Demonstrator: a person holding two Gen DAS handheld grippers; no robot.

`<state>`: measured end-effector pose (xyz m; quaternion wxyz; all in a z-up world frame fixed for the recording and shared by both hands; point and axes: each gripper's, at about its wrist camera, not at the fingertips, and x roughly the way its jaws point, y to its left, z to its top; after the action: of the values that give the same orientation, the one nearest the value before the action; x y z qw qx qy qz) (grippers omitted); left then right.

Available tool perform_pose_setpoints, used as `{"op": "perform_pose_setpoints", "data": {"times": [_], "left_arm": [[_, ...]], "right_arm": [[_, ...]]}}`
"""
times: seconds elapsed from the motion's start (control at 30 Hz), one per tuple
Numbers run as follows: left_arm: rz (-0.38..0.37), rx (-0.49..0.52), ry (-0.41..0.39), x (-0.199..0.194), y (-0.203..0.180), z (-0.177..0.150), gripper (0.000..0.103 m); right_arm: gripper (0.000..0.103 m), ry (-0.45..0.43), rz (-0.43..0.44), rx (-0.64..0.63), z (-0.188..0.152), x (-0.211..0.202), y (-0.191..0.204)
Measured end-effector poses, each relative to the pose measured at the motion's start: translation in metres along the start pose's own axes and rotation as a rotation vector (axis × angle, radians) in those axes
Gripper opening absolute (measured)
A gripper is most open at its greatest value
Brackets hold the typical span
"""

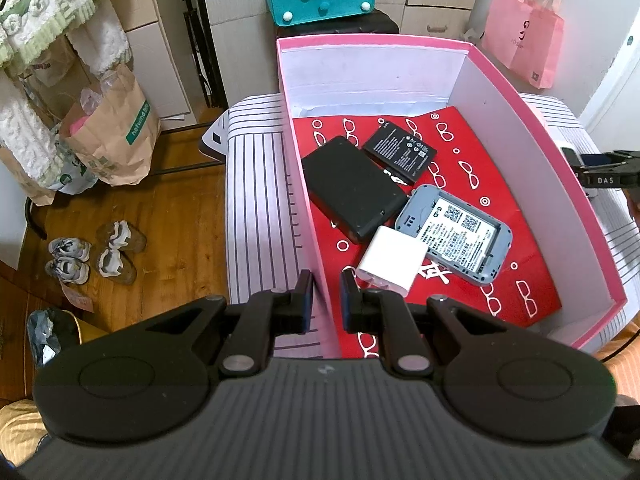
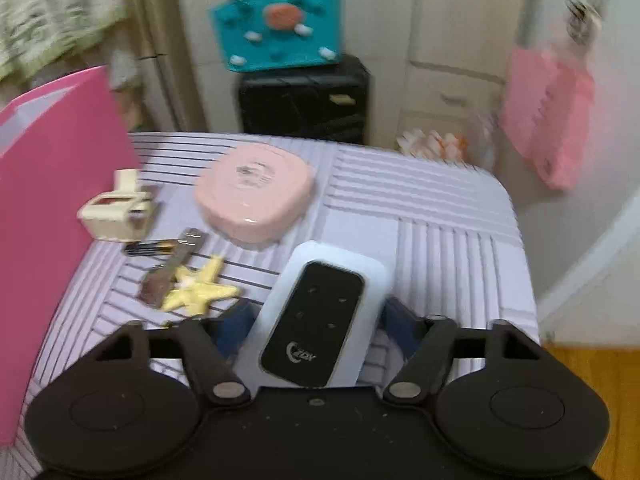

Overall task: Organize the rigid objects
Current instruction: 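Move the right gripper back and grasp the white pocket wifi device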

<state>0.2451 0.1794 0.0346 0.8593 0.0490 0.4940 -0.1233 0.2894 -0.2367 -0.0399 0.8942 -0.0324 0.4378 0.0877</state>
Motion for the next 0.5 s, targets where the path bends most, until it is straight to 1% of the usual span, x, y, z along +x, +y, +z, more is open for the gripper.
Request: {"op": "perform_pose_setpoints", "data": {"times": [0.07, 0.13, 0.2, 0.3, 0.33, 0.37, 0.4, 0.5], "left_arm": [[0.000, 0.001, 0.002, 0.000, 0.000, 0.000, 0.013], [-0.005, -0.001, 0.002, 0.000, 0.000, 0.000, 0.013], [-0.011, -0.005, 0.001, 0.000, 0.001, -0.001, 0.013], [-0.017, -0.005, 0.004, 0.000, 0.002, -0.001, 0.013], [-0.016, -0.002, 0.005, -0.001, 0.002, 0.000, 0.013], [-0.016, 0.001, 0.004, -0.001, 0.001, 0.000, 0.013], [-0.015, 0.004, 0.005, -0.001, 0.001, 0.000, 0.013], [-0.012, 0.005, 0.009, -0.002, 0.001, 0.001, 0.013]], "right_arm": [[0.068, -0.017, 0.005, -0.063, -0.002, -0.002, 0.005], [0.067, -0.019, 0.025, -0.084, -0.004, -0.004, 0.003], [0.073, -0.009, 0.026, -0.039, -0.004, -0.006, -0.003], [0.075, 0.002, 0.022, -0.008, -0.008, -0.007, -0.007], [0.074, 0.005, 0.021, 0.004, -0.009, -0.007, -0.007], [0.071, 0.007, 0.024, 0.020, -0.009, -0.007, -0.008], [0.065, 0.004, 0.023, 0.028, -0.008, -0.008, -0.008], [0.064, 0.000, 0.009, 0.024, -0.005, -0.010, -0.006]]}}
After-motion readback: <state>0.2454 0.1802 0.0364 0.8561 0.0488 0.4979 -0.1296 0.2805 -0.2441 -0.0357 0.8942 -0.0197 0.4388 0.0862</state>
